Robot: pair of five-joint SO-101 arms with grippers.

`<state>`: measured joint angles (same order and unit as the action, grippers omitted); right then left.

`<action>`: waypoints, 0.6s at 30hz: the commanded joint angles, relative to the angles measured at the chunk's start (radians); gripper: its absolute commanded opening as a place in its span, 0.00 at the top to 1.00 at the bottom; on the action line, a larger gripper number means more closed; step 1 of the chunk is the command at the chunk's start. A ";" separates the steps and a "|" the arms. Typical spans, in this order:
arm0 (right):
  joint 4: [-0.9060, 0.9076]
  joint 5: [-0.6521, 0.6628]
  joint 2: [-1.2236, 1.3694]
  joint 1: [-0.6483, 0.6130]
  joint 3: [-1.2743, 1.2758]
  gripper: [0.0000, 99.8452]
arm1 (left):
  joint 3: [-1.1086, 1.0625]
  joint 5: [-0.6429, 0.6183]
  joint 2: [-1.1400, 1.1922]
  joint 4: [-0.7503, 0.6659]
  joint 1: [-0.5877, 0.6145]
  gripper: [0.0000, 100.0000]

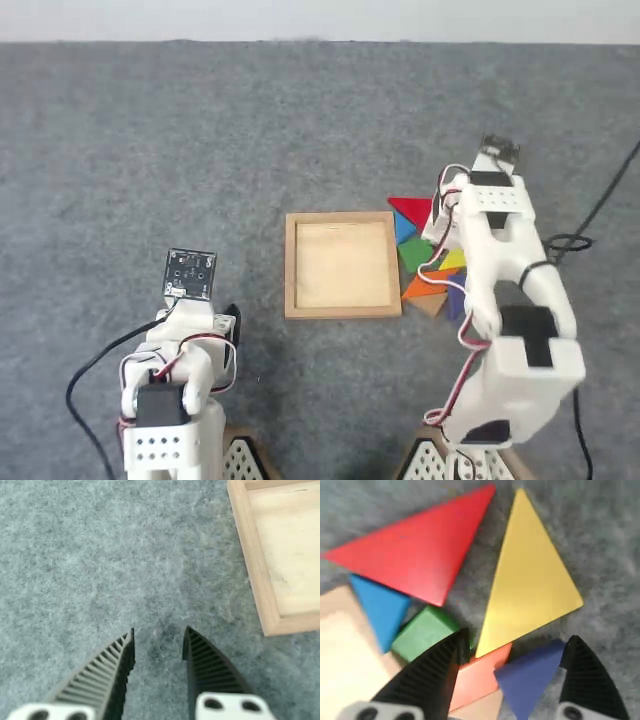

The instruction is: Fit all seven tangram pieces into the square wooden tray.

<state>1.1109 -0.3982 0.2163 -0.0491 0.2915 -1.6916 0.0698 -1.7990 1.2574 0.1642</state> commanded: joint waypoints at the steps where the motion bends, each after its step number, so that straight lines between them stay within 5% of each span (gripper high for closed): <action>1: 0.013 -0.015 0.079 -0.002 -0.109 0.69 | 0.008 0.006 -0.028 0.009 -0.002 0.85; 9: 0.015 0.011 0.159 0.145 -0.178 0.69 | 0.008 0.006 -0.028 0.009 -0.002 0.85; 18: 0.016 0.308 0.104 0.248 -0.180 0.69 | 0.008 0.006 -0.028 0.009 -0.002 0.85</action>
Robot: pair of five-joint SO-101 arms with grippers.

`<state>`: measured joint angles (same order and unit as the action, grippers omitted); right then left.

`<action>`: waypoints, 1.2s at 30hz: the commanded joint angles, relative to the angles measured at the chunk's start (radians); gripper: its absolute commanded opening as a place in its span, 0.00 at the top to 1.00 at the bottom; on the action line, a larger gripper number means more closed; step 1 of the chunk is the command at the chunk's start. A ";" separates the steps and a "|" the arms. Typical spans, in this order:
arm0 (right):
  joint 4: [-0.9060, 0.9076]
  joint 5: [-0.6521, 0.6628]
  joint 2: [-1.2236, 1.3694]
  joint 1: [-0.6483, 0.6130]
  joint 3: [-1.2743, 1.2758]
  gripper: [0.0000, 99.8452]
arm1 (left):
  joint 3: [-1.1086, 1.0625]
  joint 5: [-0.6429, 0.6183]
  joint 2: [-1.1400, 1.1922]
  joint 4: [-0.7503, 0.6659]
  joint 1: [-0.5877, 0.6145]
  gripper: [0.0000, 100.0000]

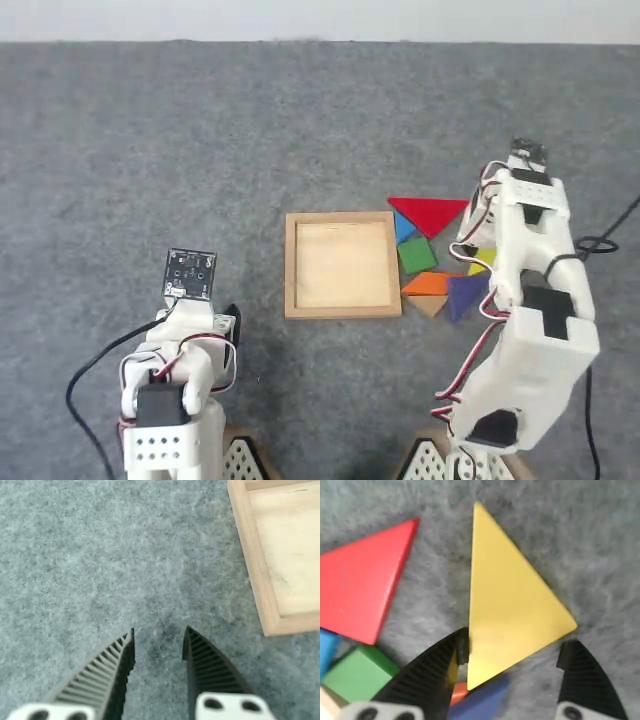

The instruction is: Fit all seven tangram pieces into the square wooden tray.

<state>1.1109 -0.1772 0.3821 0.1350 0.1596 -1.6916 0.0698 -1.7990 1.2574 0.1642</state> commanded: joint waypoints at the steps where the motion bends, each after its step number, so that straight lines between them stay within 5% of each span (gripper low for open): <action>1: 0.018 0.117 -0.070 0.076 -0.048 0.69 | 0.008 0.006 -0.028 0.009 -0.002 0.85; 21: 0.185 0.520 -0.079 0.127 -0.226 0.69 | 0.008 0.006 -0.028 0.009 -0.002 0.85; 36: 0.232 0.603 0.321 0.105 -0.522 0.60 | 0.008 0.006 -0.028 0.009 -0.002 0.85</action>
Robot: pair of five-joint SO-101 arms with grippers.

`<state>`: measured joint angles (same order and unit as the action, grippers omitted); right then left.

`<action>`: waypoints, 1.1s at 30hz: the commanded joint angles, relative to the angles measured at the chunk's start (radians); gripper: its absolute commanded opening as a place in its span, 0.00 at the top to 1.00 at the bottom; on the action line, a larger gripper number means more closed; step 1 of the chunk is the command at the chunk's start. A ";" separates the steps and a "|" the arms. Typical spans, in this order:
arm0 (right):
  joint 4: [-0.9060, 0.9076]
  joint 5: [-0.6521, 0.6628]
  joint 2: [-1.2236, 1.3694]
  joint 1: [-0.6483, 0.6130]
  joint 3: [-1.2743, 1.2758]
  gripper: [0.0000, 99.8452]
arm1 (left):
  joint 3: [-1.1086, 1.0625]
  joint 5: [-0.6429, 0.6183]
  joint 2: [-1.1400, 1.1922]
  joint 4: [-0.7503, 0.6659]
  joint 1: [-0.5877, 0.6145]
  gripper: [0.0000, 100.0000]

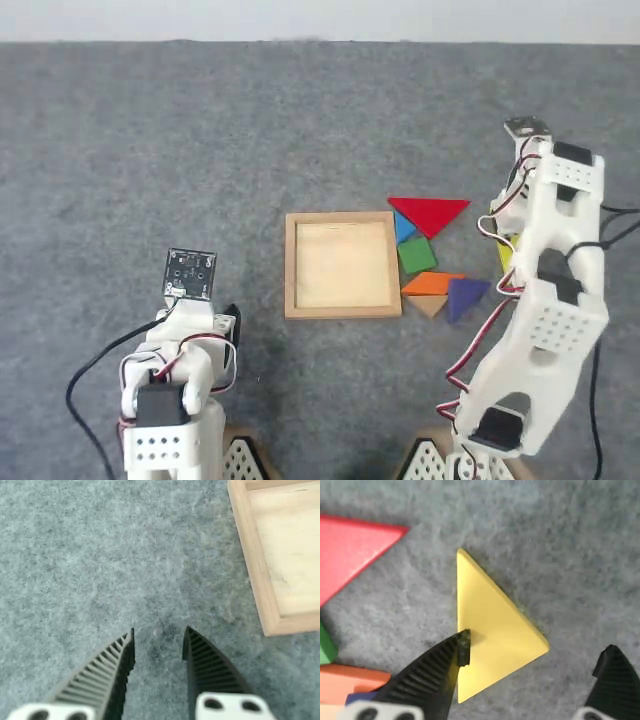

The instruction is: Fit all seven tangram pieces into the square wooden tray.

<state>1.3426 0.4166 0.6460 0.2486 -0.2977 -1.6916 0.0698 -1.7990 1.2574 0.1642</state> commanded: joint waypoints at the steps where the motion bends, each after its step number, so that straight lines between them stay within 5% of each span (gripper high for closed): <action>1: 0.001 0.006 0.070 -0.016 -0.071 0.60 | 0.008 0.006 -0.028 0.009 -0.002 0.85; 25: 0.041 -0.123 -0.035 -0.119 -0.057 0.60 | 0.008 0.006 -0.028 0.009 -0.002 0.85; 33: 0.033 -0.160 0.061 -0.125 -0.048 0.76 | 0.008 0.006 -0.028 0.009 -0.002 0.85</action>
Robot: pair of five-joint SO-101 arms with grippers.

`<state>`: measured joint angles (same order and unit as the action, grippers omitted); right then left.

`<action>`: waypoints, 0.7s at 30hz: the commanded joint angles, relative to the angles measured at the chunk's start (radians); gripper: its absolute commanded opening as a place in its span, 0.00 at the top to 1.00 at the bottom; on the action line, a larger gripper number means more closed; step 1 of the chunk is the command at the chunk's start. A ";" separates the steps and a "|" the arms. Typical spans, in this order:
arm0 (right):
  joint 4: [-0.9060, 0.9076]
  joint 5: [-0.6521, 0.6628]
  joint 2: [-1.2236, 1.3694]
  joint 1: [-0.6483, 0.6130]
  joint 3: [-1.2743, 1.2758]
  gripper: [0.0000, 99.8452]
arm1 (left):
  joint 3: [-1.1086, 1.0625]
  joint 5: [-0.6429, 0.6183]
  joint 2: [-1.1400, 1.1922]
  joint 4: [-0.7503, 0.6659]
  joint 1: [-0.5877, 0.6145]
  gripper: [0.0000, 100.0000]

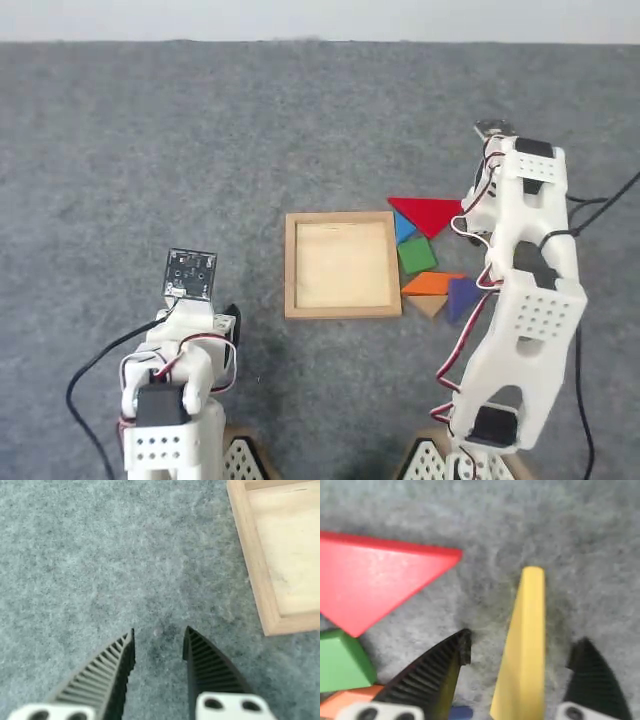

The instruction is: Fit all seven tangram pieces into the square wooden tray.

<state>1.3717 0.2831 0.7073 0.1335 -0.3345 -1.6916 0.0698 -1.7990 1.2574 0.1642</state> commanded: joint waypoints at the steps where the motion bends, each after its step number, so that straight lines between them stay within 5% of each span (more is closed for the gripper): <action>1: 0.005 -0.029 -0.005 -0.010 -0.011 0.77 | 0.008 0.006 -0.028 0.009 -0.002 0.85; 8: 0.012 -0.095 -0.070 -0.012 -0.011 0.85 | 0.008 0.006 -0.028 0.009 -0.002 0.85; 13: 0.012 -0.135 -0.091 -0.015 -0.011 1.00 | 0.008 0.006 -0.028 0.009 -0.002 0.85; 21: 0.094 -0.152 -0.237 -0.047 -0.011 0.99 | 0.008 0.006 -0.028 0.009 -0.002 0.85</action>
<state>1.4147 0.1465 0.6460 0.1274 -0.3314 -1.6916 0.0698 -1.7990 1.2574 0.1626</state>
